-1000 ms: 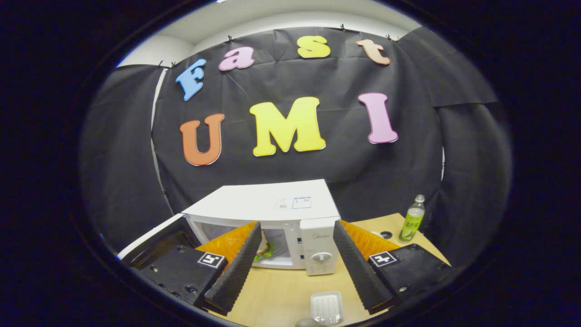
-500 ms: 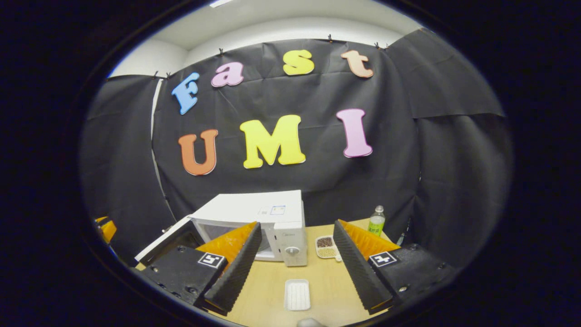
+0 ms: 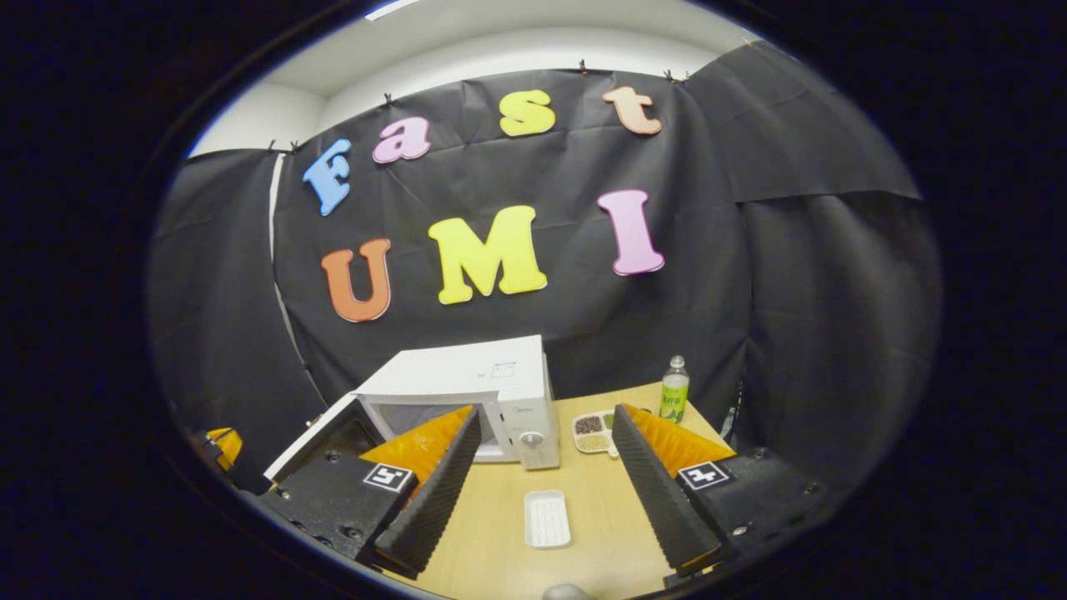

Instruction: Open the microwave oven with the left hand, put the food in, and close the microwave oven.

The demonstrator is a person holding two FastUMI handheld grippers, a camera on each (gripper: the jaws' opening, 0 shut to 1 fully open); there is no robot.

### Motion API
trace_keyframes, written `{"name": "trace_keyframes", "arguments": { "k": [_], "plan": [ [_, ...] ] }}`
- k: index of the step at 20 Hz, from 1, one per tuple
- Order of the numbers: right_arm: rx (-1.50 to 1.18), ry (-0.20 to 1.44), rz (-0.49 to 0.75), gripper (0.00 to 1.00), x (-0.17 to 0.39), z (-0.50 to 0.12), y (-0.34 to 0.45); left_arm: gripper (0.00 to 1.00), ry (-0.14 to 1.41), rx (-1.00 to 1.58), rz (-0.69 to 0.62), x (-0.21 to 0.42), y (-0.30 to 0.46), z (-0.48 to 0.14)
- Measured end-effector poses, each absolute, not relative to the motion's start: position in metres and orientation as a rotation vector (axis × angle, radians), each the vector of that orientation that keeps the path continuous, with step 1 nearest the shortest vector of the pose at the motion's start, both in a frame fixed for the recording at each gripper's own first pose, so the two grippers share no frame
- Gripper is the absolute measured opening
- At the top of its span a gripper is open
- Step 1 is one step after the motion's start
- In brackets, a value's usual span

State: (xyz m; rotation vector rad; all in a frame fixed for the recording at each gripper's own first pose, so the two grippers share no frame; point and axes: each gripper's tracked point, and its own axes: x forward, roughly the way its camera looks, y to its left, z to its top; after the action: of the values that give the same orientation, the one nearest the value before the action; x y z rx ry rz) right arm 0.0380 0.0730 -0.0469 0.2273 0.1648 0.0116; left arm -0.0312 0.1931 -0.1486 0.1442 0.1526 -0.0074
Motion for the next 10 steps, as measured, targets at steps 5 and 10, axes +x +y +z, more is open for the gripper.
{"name": "trace_keyframes", "arguments": {
  "k": [5,10],
  "plan": [
    [0.226,0.19,-0.012,0.91,0.029,-0.053,0.072,0.0,0.259,-0.002,0.029,-0.029,0.221,-0.206],
    [0.208,0.21,-0.031,0.91,0.023,-0.057,0.063,0.0,0.329,-0.017,0.051,-0.019,0.233,-0.25]
  ]
}}
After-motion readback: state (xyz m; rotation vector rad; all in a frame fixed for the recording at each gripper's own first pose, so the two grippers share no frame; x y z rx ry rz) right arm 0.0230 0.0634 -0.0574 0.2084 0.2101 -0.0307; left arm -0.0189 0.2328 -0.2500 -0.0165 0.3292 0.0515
